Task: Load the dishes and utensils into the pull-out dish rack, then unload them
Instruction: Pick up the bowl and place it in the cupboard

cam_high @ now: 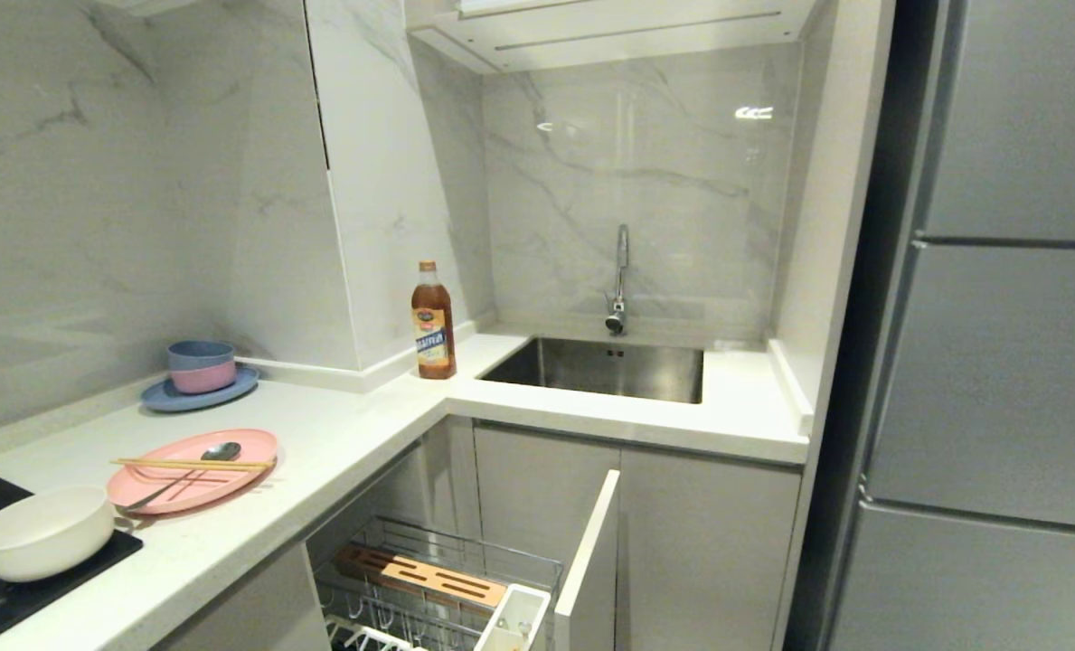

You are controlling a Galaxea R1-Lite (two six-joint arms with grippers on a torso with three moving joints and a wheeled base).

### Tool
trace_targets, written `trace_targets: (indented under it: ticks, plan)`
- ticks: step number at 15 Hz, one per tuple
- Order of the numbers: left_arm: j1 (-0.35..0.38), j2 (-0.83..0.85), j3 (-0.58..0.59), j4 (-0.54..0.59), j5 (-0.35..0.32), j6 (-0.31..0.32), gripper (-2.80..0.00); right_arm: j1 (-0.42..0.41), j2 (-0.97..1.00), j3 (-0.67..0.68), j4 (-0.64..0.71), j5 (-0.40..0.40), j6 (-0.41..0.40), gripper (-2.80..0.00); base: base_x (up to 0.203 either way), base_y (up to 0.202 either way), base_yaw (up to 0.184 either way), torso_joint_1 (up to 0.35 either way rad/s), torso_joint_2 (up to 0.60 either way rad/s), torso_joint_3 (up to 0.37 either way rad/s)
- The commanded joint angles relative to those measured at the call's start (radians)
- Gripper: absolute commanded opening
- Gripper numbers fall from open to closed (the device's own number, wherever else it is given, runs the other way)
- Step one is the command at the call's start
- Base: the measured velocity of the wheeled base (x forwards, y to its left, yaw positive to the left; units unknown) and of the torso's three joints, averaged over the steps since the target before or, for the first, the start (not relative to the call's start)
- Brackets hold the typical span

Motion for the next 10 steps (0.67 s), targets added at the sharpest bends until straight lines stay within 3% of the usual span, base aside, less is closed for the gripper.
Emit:
trace_targets:
  ticks: [1,8,10]
  plan:
    - [0.0,0.002,0.0,0.0,0.0,0.0,-2.8,0.0,0.0,0.003,-0.001,0.0,-0.001,-2.8,0.0,0.0,0.0,0.089,-0.19,-0.079]
    - [0.0,0.002,0.0,0.0,0.0,0.0,-2.8,0.0,0.002,0.003,-0.001,0.0,-0.001,-2.8,0.0,0.0,0.0,0.227,-0.5,-0.269]
    - [0.0,0.002,0.0,0.0,0.0,0.0,-2.8,0.001,0.0,0.002,-0.001,0.0,-0.001,-2.8,0.0,0.0,0.0,0.103,-0.22,-0.123]
